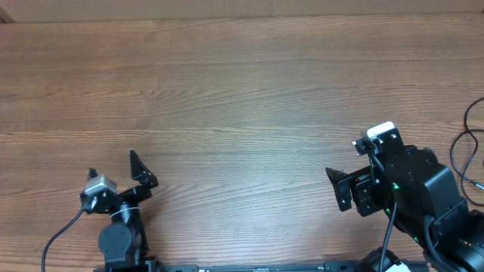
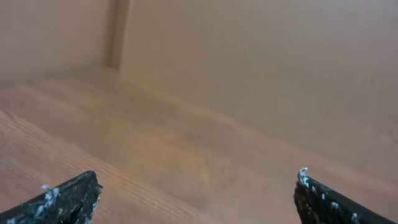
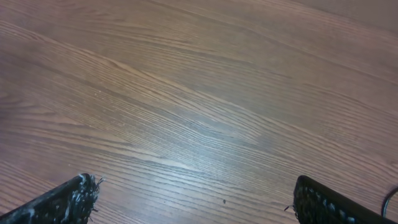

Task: Untangle cables

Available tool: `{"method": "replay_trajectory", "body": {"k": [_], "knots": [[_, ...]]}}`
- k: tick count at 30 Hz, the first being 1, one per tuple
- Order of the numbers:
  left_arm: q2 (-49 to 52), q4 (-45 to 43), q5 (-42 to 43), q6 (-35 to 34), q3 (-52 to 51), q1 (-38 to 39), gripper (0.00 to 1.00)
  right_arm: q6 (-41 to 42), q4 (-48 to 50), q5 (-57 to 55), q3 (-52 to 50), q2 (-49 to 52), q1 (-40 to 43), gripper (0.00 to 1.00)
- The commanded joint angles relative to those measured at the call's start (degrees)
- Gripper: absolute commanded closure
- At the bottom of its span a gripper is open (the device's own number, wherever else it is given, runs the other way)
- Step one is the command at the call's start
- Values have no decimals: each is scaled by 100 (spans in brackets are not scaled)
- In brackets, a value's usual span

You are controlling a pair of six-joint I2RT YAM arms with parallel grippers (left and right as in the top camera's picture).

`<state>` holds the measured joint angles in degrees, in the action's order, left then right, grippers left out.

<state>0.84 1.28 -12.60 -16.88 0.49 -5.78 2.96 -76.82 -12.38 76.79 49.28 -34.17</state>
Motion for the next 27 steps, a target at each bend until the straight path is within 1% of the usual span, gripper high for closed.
{"method": "replay_trajectory", "body": {"k": [1,3,7,13,15,16,18,21,22,23,25,27], "knots": [[-68,238,236,-101,-24,-63,1,-2,2,7,-2,-35,-22,0],[-68,243,350,107,-24,-63,0,-2,2,7,-2,-35,-22,0],[-68,264,481,304,-22,-63,0,-2,2,7,-2,-35,-22,0],[-68,262,485,356,-22,-61,0,-2,2,7,-2,-35,-22,0],[-68,260,601,348,-22,-59,0,-2,2,7,-2,-35,-22,0],[-68,256,581,448,-22,-59,0,-2,2,7,-2,-35,-22,0],[-68,262,667,1045,-22,-57,0,-2,2,7,-2,-35,-22,0],[-68,313,1084,2450,-22,-57,1,-2,2,7,-2,-35,-22,0],[-68,323,1128,2750,-22,-57,0,-2,2,7,-2,-35,-22,0],[-68,326,1115,2881,-22,-57,0,-2,2,7,-2,-35,-22,0],[-68,326,1084,2883,-22,-57,0,-2,2,7,-2,-35,-22,0],[-68,328,1097,2706,-22,-57,0,-2,2,7,-2,-35,-22,0]]}}
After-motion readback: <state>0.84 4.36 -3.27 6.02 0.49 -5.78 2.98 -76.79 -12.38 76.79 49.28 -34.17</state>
